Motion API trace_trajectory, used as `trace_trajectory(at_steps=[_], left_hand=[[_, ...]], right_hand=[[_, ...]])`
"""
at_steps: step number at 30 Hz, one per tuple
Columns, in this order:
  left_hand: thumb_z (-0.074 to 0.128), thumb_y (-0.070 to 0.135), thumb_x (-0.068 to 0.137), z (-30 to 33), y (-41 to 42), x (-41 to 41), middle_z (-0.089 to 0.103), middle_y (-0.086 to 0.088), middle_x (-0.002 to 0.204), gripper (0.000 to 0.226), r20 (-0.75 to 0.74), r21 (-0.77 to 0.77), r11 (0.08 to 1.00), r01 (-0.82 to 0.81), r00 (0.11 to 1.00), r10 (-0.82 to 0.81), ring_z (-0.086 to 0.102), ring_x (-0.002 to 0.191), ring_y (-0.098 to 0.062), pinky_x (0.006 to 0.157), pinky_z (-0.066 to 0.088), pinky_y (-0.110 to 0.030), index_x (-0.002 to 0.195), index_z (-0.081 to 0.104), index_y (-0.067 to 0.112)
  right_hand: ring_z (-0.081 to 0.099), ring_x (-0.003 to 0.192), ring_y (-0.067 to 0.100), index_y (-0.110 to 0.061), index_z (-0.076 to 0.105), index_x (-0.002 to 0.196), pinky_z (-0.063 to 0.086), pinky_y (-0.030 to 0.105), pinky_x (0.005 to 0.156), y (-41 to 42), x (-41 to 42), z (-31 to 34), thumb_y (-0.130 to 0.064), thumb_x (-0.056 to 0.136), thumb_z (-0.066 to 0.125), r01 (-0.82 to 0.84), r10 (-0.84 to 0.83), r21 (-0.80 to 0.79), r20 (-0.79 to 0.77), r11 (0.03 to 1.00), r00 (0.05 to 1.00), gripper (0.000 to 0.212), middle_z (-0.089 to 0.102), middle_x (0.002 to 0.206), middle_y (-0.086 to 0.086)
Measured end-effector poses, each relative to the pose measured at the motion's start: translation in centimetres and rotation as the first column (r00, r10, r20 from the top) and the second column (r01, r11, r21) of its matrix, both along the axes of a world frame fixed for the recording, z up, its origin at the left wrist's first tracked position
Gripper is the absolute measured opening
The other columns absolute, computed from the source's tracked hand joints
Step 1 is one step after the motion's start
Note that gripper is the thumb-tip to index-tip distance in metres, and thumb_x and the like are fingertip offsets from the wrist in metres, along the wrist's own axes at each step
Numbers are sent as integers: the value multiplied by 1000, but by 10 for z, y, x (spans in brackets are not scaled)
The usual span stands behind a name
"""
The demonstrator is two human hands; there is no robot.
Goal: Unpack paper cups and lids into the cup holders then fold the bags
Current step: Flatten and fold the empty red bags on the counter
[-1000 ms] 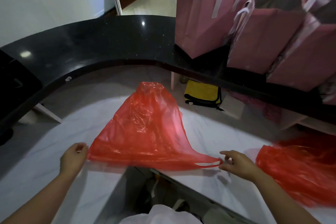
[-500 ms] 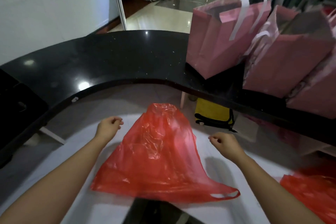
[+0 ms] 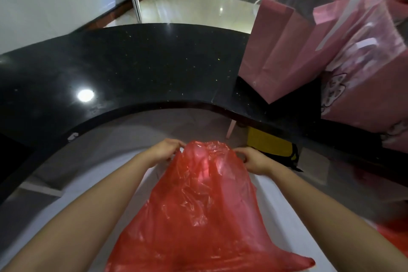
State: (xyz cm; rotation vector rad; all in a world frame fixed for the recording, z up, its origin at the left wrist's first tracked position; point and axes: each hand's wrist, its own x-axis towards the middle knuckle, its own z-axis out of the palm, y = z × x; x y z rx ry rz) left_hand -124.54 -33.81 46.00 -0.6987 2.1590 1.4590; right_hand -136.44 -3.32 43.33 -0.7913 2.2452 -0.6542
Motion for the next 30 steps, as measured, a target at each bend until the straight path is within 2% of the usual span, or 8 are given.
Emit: trace_trajectory(at_steps=[3,7,13,16,22,25,28,30], left_hand=[[36,13,101,-2,-4,-1,73,-9,110,39,14,-33,997,66,998,-66,61,94,-22,80,42,-34,100,75,17],[43,15,98,1,-17,5,72,-6,105,32,20,-9,997,72,997,-72,64,90,-18,84,48,-35,91,74,15],[60,16,98,4,-32,31,73,-8,100,12,-3,-34,982,187,982,-187,67,87,-15,83,57,-33,98,72,13],[59,14,99,3,-31,43,70,-8,95,11,-12,-41,987,157,987,-158,66,84,-13,80,56,-32,95,68,10],[48,17,104,2,-33,66,62,-2,86,14,37,-110,994,21,999,-17,62,81,-16,74,54,-34,92,56,15],[48,19,104,-2,-32,77,61,-3,91,14,-16,-166,985,-51,999,49,57,85,-18,73,49,-34,94,57,16],[48,16,104,-11,-22,84,61,-4,109,16,-45,-161,971,-178,984,173,58,88,-16,72,49,-31,113,61,18],[51,18,104,-19,-12,89,64,-12,115,21,16,-61,948,-313,949,315,63,94,-21,79,54,-36,123,60,16]], right_hand=[[68,93,10,-18,76,104,58,37,86,-1,-2,-6,-16,91,73,30,-30,6,-39,1000,999,14,73,103,-3],[66,84,7,-17,77,98,55,28,74,12,-2,-4,-9,93,67,136,-133,28,-90,990,987,13,71,94,-4],[66,79,1,-20,77,91,47,11,65,58,10,6,-12,92,67,264,-265,-27,-150,964,953,12,73,88,-10],[67,70,-1,-20,74,89,46,12,60,82,24,6,-10,94,65,332,-336,-56,-148,942,930,14,72,82,-9],[69,64,8,-23,60,88,53,29,64,133,50,-10,-12,98,61,503,-509,-80,-126,861,851,15,70,79,0],[69,74,15,-25,61,91,56,34,72,154,60,-15,-9,95,62,532,-535,-63,-156,845,831,17,70,88,0],[68,89,18,-18,70,109,54,33,84,166,69,-17,-4,93,64,514,-515,-61,-205,856,832,22,72,102,1],[66,95,20,-11,72,116,52,33,89,169,73,-17,-2,93,62,498,-492,-38,-238,866,837,26,72,107,4]])
